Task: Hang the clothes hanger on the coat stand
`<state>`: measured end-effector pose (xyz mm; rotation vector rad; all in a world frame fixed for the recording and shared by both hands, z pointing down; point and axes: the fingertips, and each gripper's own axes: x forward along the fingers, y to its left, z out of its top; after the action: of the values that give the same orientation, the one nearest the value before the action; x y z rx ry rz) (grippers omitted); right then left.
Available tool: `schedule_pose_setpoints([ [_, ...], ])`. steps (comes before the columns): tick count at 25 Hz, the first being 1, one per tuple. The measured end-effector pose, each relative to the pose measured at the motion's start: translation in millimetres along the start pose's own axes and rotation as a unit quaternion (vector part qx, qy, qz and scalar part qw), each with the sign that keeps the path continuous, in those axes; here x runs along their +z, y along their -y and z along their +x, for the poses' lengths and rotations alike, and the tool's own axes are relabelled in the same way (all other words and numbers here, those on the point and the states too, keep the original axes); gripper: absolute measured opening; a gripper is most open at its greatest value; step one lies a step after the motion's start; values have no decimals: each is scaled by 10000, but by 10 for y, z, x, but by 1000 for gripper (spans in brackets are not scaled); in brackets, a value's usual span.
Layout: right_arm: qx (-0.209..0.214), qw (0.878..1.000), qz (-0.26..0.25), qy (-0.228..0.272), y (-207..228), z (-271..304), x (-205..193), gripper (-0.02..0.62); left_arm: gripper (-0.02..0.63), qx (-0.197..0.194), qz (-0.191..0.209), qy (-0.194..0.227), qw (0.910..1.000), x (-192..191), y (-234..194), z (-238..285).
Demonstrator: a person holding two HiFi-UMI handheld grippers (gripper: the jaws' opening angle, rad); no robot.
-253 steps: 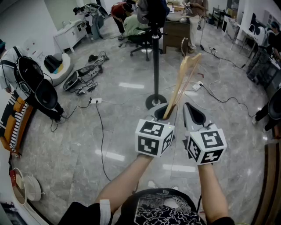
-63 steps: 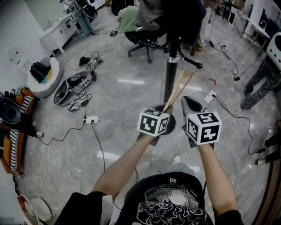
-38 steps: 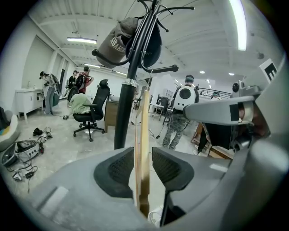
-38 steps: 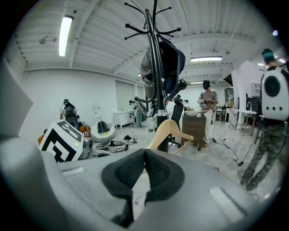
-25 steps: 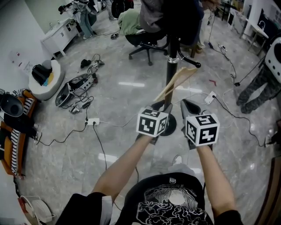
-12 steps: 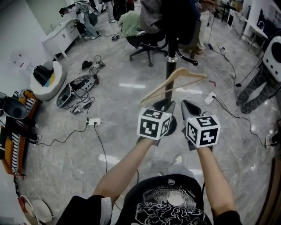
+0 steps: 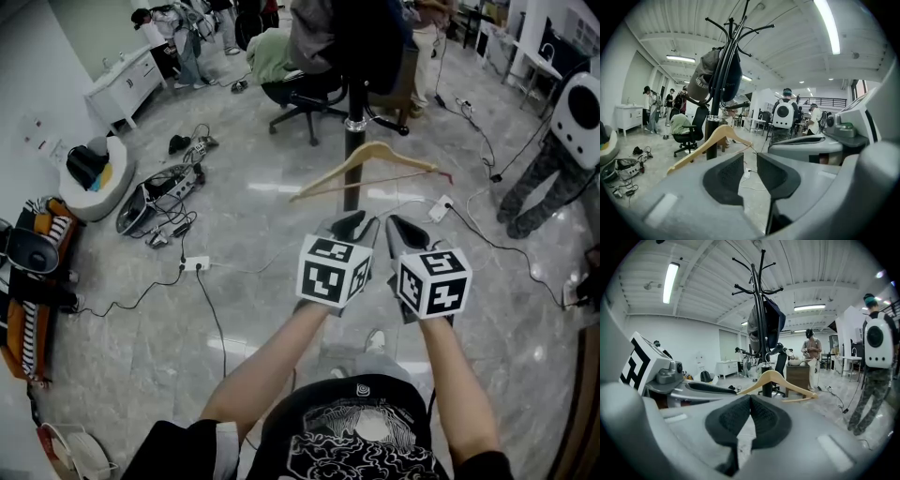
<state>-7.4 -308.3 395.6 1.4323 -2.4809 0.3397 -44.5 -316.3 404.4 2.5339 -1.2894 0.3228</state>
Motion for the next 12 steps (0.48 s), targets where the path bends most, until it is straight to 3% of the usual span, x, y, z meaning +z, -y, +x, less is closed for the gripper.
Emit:
schedule_pose_setpoints([
  [8,-59,10000,-73,23,-32,-197,-35,0,11,-73,141,163,9997,40,199,-106],
  [12,-63,9999,-76,67,-36,-236,-54,0,6,-112,176,177,9996,13,236,-108],
])
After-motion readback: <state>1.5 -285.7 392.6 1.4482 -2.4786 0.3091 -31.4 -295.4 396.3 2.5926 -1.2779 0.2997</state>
